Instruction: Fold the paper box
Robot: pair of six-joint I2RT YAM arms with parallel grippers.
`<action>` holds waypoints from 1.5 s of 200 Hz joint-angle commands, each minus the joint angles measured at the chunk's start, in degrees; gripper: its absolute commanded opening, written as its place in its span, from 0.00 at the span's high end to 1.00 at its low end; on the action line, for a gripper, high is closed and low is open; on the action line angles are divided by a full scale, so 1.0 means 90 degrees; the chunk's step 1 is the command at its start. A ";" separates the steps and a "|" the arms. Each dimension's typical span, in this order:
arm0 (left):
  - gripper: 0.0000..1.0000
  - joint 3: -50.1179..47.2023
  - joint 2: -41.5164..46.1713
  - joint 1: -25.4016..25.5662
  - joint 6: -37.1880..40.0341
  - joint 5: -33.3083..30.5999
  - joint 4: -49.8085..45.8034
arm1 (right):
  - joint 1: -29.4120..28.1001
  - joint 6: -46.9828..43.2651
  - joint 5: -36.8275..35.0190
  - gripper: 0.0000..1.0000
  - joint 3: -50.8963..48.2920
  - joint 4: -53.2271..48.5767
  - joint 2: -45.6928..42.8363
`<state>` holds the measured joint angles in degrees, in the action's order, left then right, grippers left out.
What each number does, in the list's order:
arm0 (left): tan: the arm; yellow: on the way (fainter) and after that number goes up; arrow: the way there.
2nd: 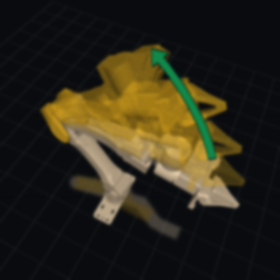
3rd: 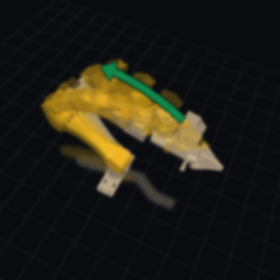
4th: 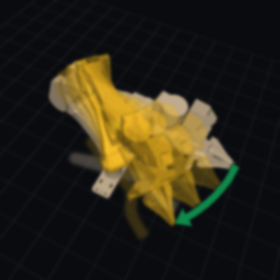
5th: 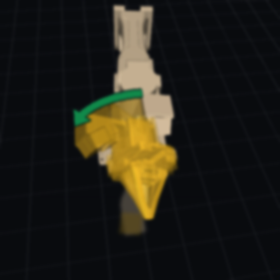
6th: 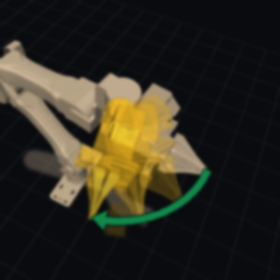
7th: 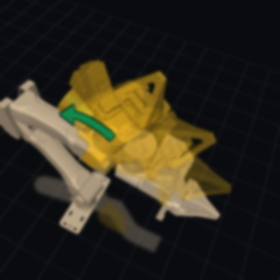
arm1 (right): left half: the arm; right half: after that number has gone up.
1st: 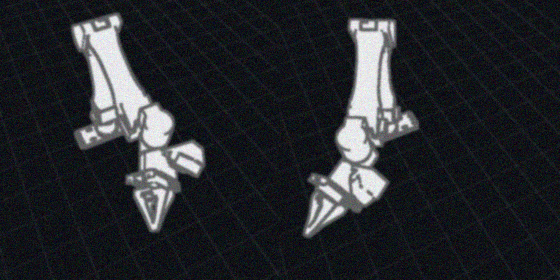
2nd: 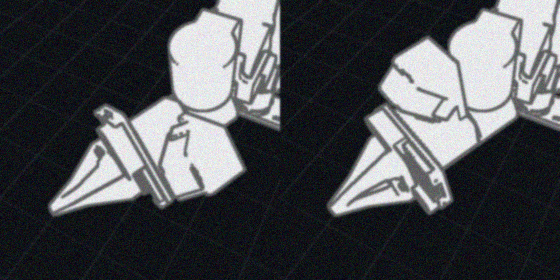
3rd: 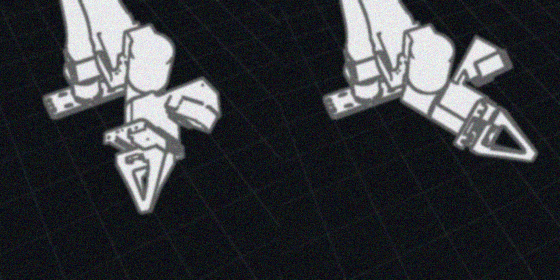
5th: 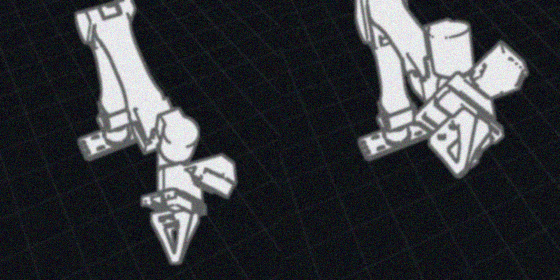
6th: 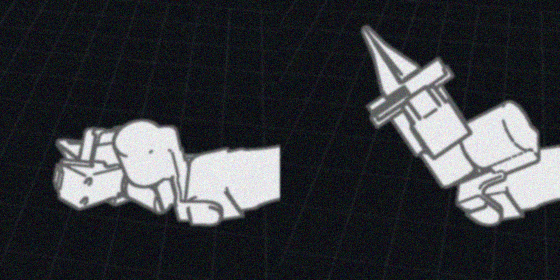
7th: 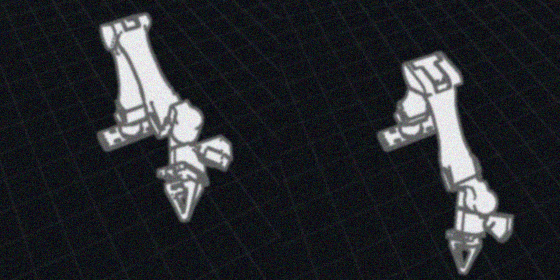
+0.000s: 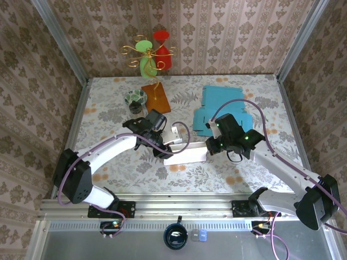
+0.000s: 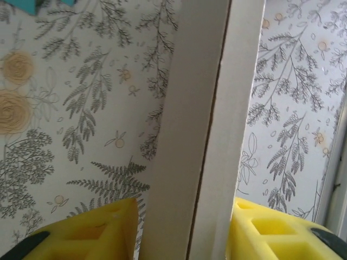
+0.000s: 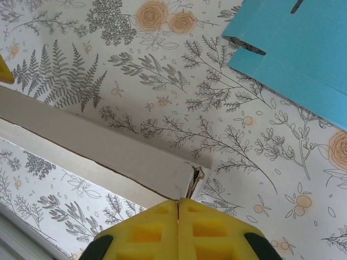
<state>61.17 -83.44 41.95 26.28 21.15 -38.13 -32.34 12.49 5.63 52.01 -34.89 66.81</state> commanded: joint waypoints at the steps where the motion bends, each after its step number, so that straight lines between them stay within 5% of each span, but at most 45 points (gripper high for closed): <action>1: 0.53 -0.0185 0.0375 -0.0052 -0.0517 -0.0035 0.0268 | -0.0112 0.0155 -0.0212 1.00 0.0012 -0.0187 0.0048; 84: 0.48 -0.0539 0.0975 -0.0088 -0.1114 -0.0020 0.0473 | -0.0283 0.0407 -0.0370 1.00 -0.0028 -0.0134 0.0059; 175: 0.62 -0.0159 0.1765 -0.0378 -0.3640 -0.0318 -0.0644 | -0.0309 0.0715 -0.0537 1.00 0.0199 -0.0205 0.0202; 300: 0.75 0.0063 0.1378 -0.0438 -0.3912 -0.0500 -0.1277 | -0.0313 0.0777 -0.0460 1.00 0.0249 -0.0201 0.0282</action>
<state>59.51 -70.37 38.48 -8.34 17.93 -48.03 -34.76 18.46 2.04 53.54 -34.85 68.75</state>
